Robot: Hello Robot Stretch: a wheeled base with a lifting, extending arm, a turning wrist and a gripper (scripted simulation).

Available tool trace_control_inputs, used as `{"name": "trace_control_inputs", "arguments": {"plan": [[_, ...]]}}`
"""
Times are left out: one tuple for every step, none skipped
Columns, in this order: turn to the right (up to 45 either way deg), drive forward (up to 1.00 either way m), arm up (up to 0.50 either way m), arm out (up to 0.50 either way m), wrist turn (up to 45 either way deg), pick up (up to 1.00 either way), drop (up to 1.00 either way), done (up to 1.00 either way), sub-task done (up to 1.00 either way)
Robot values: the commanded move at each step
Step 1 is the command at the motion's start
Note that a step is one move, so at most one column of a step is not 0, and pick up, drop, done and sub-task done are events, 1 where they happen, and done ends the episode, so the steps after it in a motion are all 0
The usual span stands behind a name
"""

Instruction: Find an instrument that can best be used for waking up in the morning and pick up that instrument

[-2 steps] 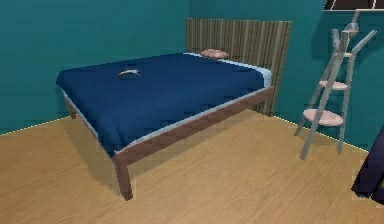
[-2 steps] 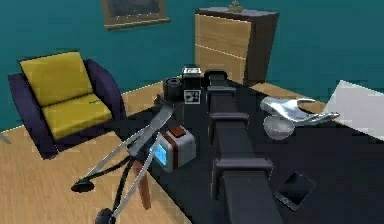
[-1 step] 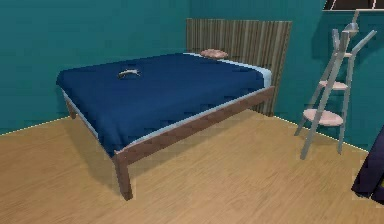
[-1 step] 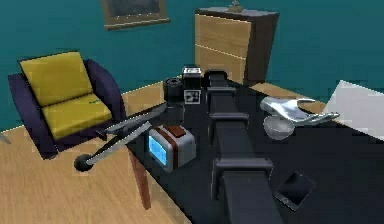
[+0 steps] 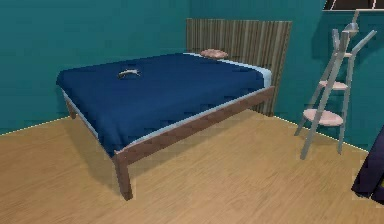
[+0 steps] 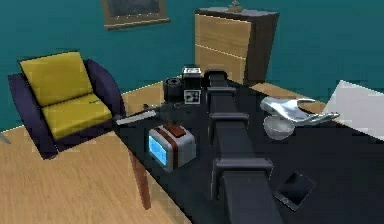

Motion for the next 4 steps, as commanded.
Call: {"name": "trace_control_inputs", "arguments": {"plan": [[0.0,0.0,0.0,0.0,27.0,0.0,0.0,0.0,0.0],[0.0,0.0,-0.3,0.0,0.0,0.0,0.0,0.0,0.0],[0.0,0.0,0.0,0.0,0.0,1.0,0.0,0.0,0.0],[0.0,0.0,0.1,0.0,0.0,0.0,0.0,0.0,0.0]]}}
